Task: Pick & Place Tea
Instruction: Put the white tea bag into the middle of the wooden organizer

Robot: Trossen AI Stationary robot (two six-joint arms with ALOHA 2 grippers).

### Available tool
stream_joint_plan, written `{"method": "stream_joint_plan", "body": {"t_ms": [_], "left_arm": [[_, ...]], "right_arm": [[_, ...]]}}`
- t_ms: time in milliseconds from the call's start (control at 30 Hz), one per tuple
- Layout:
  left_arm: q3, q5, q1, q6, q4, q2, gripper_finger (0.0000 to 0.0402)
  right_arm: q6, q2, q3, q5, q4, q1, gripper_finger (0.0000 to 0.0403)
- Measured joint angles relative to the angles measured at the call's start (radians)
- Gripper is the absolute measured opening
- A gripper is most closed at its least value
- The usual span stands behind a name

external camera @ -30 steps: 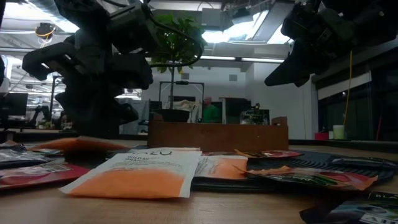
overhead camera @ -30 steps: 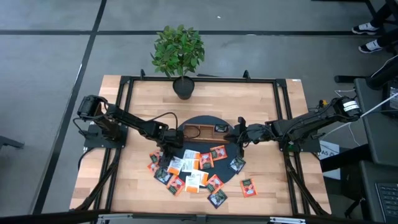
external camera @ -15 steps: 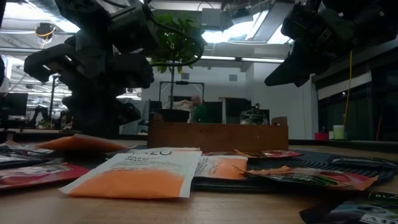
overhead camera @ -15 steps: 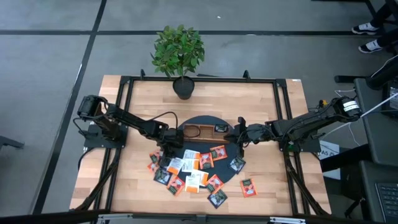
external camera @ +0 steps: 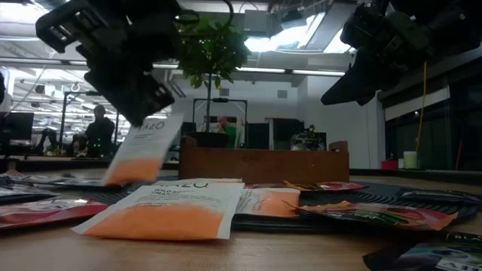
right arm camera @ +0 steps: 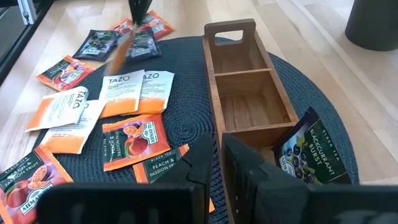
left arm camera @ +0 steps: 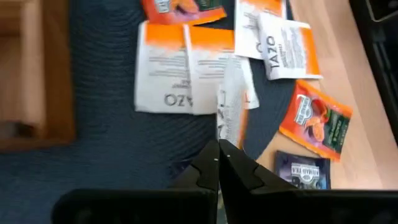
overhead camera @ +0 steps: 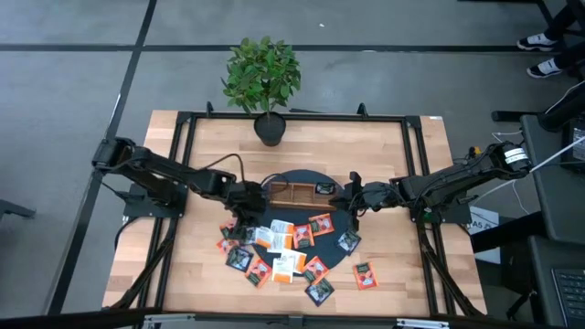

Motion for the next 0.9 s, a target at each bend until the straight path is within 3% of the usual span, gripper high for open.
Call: {"method": "stream_joint_plan", "body": {"t_ms": [533, 900], "left_arm": [[0.0, -0.153, -0.001, -0.01, -0.038, -0.191, 0.0001], [0.001, -0.313, -0.001, -0.003, -0.034, -0.236, 0.0002]], "right_arm": [[0.002, 0.0, 0.0, 0.0, -0.001, 0.0, 0.0039], [0.002, 0.0, 0.0, 0.0, 0.0, 0.0, 0.0039]]}}
